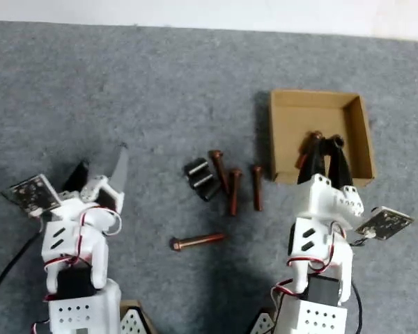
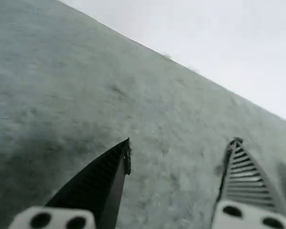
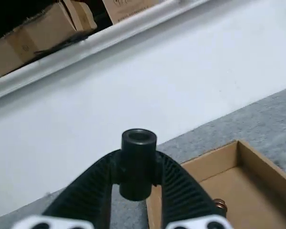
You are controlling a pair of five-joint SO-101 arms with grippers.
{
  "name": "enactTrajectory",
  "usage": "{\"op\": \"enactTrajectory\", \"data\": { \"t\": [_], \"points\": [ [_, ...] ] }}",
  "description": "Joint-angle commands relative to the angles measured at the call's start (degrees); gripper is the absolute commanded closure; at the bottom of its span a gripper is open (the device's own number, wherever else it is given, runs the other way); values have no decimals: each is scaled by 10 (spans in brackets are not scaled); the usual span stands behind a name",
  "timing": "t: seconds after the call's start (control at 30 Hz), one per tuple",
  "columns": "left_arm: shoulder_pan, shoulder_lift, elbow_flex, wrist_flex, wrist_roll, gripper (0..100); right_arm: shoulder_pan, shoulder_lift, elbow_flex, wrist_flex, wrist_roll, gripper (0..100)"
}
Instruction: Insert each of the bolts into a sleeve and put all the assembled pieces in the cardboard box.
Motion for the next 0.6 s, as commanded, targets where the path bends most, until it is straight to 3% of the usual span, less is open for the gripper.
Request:
{"op": "enactTrajectory", "data": {
  "t": [0.0, 0.1, 0.17, 0.27, 0.43, 0.57],
  "points": [
    [-5, -5, 12, -76, 9, 708, -29, -10, 60, 73, 6, 991],
    [15, -7, 13, -28, 8, 706, -72, -10, 58, 65, 7, 991],
    [15, -7, 11, 13, 7, 705, -59, -10, 57, 36, 7, 991],
    [13, -8, 11, -9, 7, 705, -35, -4, 57, -16, 6, 991],
    [-44, -4, 12, -94, 10, 708, -36, -10, 59, 77, 6, 991],
    [-26, -7, 13, -9, 9, 707, -53, -10, 59, 54, 7, 991]
  ]
}}
